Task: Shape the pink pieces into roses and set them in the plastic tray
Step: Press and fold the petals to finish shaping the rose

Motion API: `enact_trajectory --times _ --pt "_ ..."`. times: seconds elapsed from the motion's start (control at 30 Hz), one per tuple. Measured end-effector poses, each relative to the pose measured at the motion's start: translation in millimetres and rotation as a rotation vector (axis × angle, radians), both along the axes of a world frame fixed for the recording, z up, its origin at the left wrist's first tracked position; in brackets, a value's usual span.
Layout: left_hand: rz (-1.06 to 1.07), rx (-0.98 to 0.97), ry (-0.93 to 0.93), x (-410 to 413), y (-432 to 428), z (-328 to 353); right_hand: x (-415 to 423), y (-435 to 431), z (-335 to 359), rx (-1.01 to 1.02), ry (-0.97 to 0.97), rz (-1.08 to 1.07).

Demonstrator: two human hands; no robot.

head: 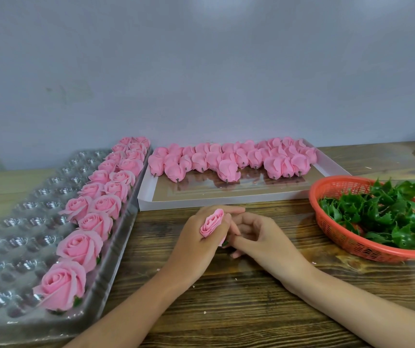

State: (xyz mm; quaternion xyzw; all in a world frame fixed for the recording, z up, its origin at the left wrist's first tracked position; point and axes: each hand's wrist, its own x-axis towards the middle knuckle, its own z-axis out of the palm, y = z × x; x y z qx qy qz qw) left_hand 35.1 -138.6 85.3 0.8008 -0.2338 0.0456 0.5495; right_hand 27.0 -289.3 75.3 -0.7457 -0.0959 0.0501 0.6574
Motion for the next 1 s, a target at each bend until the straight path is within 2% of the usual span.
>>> enact_trajectory --times 0.37,0.63,0.83,1.0 --pt "0.036 0.007 -0.012 0.4 0.3 -0.9 0.3 -0.6 -0.7 -0.06 -0.021 0.017" --pt "0.042 0.046 -0.026 0.5 0.5 -1.9 0.5 -2.3 0.8 -0.012 0.025 0.016" --pt "0.077 0.076 -0.115 0.0 -0.4 -3.9 1.9 -2.5 1.4 0.039 0.086 0.008" --pt "0.007 0.05 -0.051 0.2 -0.2 -3.1 2.2 -4.1 2.6 0.081 0.113 0.033"
